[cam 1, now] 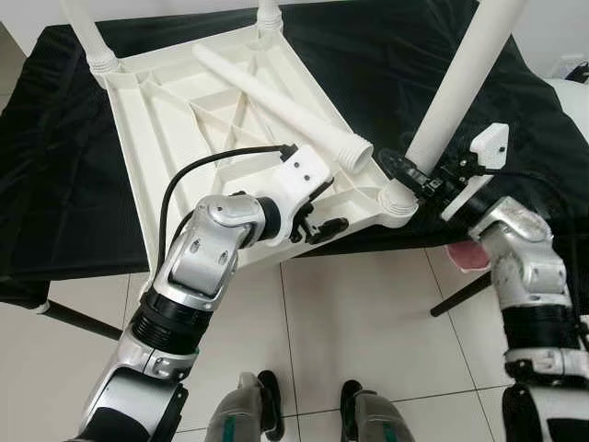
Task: Building children table
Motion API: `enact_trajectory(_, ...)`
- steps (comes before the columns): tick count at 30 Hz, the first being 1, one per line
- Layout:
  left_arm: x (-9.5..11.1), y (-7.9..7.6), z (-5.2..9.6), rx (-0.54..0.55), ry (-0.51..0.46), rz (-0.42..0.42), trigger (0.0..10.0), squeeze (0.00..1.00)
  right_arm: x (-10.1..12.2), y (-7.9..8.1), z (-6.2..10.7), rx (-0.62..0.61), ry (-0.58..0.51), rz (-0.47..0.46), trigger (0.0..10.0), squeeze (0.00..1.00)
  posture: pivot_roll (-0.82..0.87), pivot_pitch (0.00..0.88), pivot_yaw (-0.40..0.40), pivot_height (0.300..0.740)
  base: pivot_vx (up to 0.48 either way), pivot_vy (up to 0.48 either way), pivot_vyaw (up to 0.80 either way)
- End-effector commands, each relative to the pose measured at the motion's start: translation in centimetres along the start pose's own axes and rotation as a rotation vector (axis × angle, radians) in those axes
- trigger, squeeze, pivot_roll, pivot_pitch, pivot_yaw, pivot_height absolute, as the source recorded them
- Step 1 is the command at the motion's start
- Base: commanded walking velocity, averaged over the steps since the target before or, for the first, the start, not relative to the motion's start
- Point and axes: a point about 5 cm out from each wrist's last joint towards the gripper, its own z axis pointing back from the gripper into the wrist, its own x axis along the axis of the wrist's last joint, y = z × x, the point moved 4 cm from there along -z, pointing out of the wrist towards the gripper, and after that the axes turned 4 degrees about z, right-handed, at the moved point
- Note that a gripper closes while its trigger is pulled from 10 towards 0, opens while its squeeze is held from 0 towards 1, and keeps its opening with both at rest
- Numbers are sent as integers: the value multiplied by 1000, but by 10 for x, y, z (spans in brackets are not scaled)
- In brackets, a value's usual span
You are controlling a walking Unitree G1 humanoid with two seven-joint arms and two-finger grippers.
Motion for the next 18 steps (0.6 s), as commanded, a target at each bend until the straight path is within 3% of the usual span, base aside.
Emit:
enact_trajectory(1,-4,2,-1,51,10,13,10000,0,10,-9,3,-86,-55,-28,10000,0,-145,210,45,740,0,0,0)
enact_trajectory(13,-4,2,0,51,11,16,10000,0,16,3,1,-184,-72,-38,10000,0,-143,216,47,740,0,0,0)
enact_trajectory(18,-4,3,0,56,14,20,10000,0,12,23,-3,-190,-62,-47,10000,0,-143,219,49,740,0,0,0)
